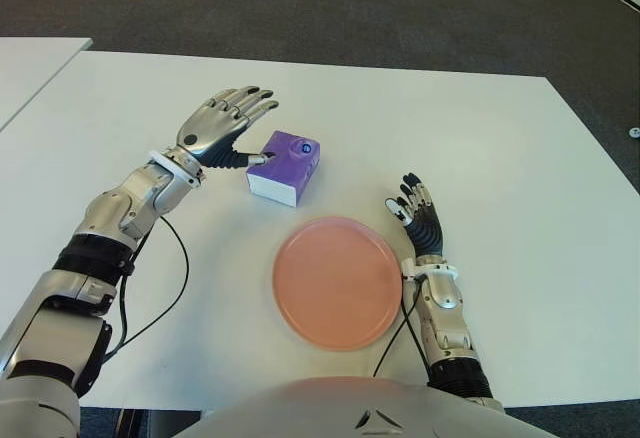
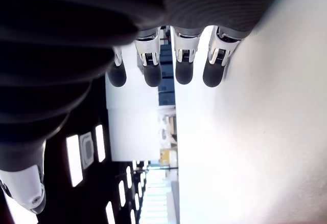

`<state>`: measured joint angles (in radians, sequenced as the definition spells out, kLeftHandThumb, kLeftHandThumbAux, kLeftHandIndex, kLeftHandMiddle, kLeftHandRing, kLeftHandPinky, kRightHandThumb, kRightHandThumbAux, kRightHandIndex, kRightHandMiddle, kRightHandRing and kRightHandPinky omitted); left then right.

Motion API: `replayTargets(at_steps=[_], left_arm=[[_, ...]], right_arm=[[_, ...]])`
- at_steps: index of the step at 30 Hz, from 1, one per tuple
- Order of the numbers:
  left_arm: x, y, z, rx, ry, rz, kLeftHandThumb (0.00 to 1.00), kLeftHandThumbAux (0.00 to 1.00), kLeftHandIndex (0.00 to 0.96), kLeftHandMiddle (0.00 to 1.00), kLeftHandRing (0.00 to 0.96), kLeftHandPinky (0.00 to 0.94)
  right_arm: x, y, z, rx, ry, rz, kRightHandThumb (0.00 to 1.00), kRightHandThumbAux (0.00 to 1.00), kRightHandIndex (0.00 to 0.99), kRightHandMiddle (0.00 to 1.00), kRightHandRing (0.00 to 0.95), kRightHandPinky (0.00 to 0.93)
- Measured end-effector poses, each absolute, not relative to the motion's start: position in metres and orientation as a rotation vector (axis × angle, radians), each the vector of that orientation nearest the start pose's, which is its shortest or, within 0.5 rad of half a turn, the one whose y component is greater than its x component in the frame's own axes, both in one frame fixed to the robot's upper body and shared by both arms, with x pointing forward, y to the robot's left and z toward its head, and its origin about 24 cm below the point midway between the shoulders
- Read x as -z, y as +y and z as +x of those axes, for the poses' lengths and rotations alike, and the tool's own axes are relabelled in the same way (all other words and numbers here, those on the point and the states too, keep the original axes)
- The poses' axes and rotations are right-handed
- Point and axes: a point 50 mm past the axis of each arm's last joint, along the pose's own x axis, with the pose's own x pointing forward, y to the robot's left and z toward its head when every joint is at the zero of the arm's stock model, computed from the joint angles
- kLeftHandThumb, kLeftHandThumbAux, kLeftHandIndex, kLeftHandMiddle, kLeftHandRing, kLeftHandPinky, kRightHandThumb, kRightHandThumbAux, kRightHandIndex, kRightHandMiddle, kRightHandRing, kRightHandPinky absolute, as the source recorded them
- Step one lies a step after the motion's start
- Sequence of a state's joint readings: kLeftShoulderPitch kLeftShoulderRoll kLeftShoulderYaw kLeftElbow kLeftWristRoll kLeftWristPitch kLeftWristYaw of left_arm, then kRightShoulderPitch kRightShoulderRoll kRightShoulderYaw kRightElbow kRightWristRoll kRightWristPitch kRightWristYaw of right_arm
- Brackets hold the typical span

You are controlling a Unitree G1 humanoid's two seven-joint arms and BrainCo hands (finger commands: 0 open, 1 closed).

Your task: Put the tissue paper into the plate.

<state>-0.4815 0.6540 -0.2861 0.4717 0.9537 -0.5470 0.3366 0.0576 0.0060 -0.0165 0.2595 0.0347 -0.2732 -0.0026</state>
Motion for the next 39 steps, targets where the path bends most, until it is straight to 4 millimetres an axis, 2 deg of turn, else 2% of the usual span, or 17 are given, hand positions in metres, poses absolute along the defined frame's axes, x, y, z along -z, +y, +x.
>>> replayTargets(at_steps=[7,12,23,39], left_arm=[[-0.082,0.179,0.320,0.553,-0.618,1.567,0.050,0.237,0.000,0.000,0.000,0.000],[-0.075,0.176,0.317,0.659,-0.613,1.595,0.039,0.227,0.000,0.000,0.000,0.000],[-0.078,0.180,0.319,0.767,-0.626,1.641,0.054,0.186,0.000,0.000,0.000,0.000],[-0.090,0.181,0.324,0.928,-0.648,1.755,0.184,0.110,0.000,0.000,0.000,0.000]], right_arm=[[0.005,-0.154,0.234,0.041,0.038,0.042,0.002,0.598,0.000,0.000,0.000,0.000],[0.005,-0.153,0.235,0.042,0.037,0.041,0.000,0.600,0.000,0.000,0.000,0.000],[0.005,-0.153,0.234,0.046,0.040,0.031,0.000,0.593,0.000,0.000,0.000,0.000],[0.005,-0.153,0.235,0.036,0.038,0.032,0.000,0.588,0.000,0.000,0.000,0.000]])
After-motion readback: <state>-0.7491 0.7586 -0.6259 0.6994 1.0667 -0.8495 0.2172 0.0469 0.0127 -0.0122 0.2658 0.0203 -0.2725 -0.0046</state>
